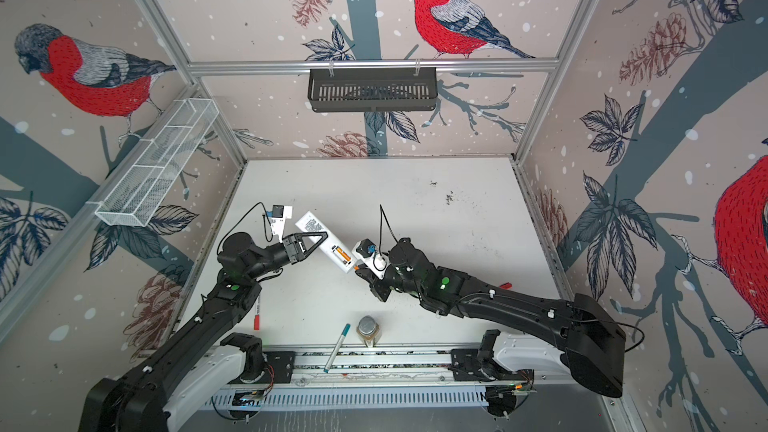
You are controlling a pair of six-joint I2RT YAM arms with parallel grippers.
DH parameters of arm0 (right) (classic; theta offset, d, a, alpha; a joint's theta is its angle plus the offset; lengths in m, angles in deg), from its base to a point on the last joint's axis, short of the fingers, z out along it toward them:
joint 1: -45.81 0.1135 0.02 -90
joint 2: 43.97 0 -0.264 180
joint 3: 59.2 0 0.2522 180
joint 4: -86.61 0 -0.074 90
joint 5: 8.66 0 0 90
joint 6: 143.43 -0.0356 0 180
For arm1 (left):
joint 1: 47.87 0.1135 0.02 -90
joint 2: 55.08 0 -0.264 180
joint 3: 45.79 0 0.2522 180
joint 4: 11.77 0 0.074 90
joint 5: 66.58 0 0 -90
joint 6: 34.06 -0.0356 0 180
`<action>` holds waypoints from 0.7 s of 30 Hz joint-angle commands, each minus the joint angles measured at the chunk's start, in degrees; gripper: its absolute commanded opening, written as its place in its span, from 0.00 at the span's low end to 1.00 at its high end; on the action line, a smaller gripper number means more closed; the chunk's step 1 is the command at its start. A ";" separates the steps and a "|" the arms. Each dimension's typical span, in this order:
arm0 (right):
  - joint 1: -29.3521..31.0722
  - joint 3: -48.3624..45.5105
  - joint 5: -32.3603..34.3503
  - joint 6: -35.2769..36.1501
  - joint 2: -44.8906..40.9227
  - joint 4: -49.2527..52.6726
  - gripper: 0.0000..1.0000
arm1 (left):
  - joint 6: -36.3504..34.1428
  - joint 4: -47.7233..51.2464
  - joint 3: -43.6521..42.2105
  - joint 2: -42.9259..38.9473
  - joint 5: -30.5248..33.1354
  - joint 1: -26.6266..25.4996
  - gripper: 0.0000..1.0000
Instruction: Load the batteries into the remote control
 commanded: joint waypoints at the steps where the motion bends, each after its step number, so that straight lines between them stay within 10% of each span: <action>1: -1.46 -1.36 2.19 -2.55 0.13 0.90 0.15 | -5.74 5.07 1.14 -0.70 4.29 0.07 0.00; 21: -4.80 4.70 15.02 -12.78 29.44 8.30 0.22 | -12.49 13.28 1.68 -0.40 8.61 0.06 0.00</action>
